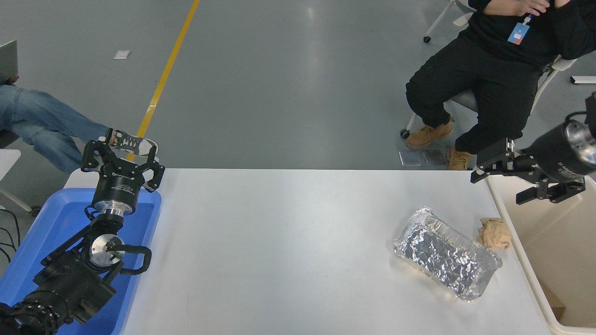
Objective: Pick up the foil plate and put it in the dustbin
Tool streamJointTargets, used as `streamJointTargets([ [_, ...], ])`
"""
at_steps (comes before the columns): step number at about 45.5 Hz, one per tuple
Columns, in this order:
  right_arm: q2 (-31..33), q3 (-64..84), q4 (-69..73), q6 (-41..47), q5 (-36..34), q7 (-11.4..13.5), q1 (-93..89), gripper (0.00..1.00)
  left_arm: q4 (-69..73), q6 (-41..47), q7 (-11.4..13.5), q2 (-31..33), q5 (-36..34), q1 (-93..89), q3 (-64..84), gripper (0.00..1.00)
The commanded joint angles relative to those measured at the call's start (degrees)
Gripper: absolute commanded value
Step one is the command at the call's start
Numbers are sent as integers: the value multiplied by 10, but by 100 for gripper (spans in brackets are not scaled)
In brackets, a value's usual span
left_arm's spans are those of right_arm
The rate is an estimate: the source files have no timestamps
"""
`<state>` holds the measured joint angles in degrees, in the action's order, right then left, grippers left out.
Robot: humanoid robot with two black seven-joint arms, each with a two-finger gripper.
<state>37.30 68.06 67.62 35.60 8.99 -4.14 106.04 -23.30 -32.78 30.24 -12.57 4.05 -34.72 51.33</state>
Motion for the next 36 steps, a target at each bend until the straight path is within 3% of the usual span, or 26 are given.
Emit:
streamJointTargets([
  [1,5,-3,-9,-97,-3,0,-95,100,0,0,0,0,0,0,1,99],
  [7,5,-4,-9,-184,-3,0,-152,100,0,0,0,0,0,0,0,99],
  [19,8,-39,-8,-255,-9,-1,-245,100,0,0,0,0,0,0,0,99],
  [36,8,-104,-7,-282,-10,-2,-302,94,0,0,0,0,0,0,0,99],
])
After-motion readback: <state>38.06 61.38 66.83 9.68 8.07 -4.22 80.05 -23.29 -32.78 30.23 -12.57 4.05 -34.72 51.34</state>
